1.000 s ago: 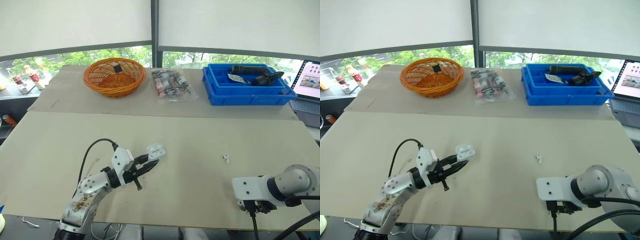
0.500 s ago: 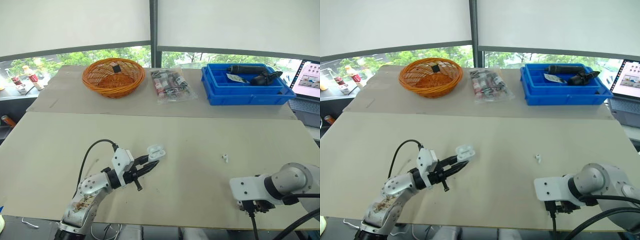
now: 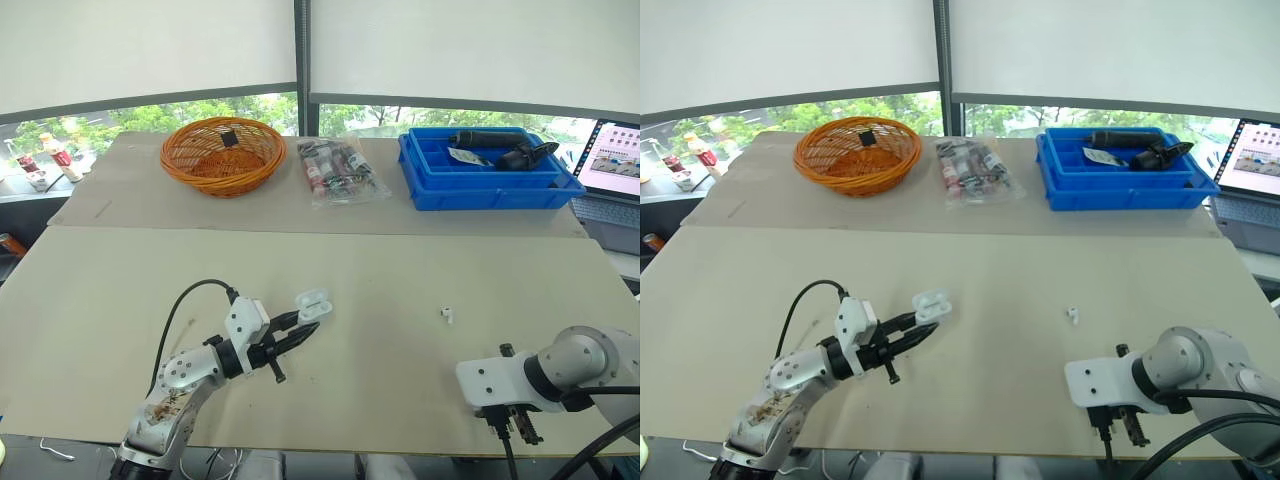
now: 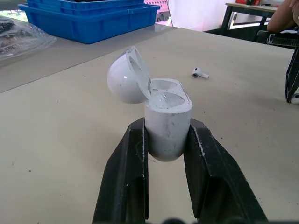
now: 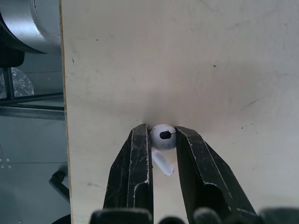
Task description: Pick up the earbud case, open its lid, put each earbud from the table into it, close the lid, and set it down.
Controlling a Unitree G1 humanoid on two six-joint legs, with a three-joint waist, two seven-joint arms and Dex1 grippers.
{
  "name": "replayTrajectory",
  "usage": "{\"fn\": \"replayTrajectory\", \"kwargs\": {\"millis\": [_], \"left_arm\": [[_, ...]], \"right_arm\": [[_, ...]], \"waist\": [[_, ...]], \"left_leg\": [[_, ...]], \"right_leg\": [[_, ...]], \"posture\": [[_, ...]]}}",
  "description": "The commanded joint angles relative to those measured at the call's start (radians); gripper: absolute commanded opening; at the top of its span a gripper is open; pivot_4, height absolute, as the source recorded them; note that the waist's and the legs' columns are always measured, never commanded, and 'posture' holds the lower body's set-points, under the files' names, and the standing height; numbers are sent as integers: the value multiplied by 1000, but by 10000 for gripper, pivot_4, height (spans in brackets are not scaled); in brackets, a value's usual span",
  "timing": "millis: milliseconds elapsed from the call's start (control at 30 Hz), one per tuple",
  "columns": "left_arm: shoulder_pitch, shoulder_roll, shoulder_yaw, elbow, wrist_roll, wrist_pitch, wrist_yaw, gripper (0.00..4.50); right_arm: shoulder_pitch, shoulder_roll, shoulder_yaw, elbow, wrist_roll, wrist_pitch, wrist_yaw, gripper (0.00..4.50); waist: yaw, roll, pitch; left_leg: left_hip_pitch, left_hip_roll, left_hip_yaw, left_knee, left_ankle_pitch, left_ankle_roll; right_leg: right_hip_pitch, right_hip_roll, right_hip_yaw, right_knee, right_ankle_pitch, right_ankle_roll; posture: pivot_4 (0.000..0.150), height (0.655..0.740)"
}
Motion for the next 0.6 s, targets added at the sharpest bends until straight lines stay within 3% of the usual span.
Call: {"fn": "replayTrajectory", "kwargs": {"millis": [33, 200, 300, 400, 500, 600], "left_arm": [[-8, -3, 1, -20, -1, -16, -3, 5420], [-32, -17, 2, 4, 4, -27, -8, 5420], [-62, -38, 6, 25, 1, -32, 1, 5420], [-95, -71, 4, 44, 0, -31, 16, 5420], [-125, -111, 0, 52, -2, -22, 38, 5420], [-153, -139, -2, 77, 4, -25, 51, 5420]], "right_arm": [[-15, 19, -51, -30, 38, 24, -5, 3528], [-59, 72, -153, -52, 159, 143, -16, 3528], [-138, 186, -246, -73, 304, 302, -68, 3528], [-250, 395, -326, -115, 461, 505, -199, 3528], [-363, 692, -412, -152, 592, 674, -399, 3528], [-414, 877, -444, -160, 630, 741, -549, 3528]], "waist": [[0, 0, 0], [5, 1, 1], [7, 1, 1], [7, 0, 1], [6, -1, 0], [9, 0, 0]], "left_leg": [[0, 0, 0, 0, 0, 0], [-1, 0, 0, 0, 0, 0], [-1, -1, 0, 1, 0, 0], [-2, -1, 0, 1, 0, 0], [-3, 0, -2, 1, 0, 0], [-5, -1, -3, 1, 0, 0]], "right_leg": [[0, 0, 0, 0, 0, 0], [0, 0, 0, 0, 0, 0], [0, 0, 0, 0, 0, 0], [0, 0, 0, 0, 1, 0], [-1, 1, -1, 0, 1, 0], [-3, 0, -1, 1, 1, 0]], "posture": [[1500, 6940], [1500, 6940], [1500, 6940], [1500, 6940], [1500, 6940], [1500, 6940]]}}
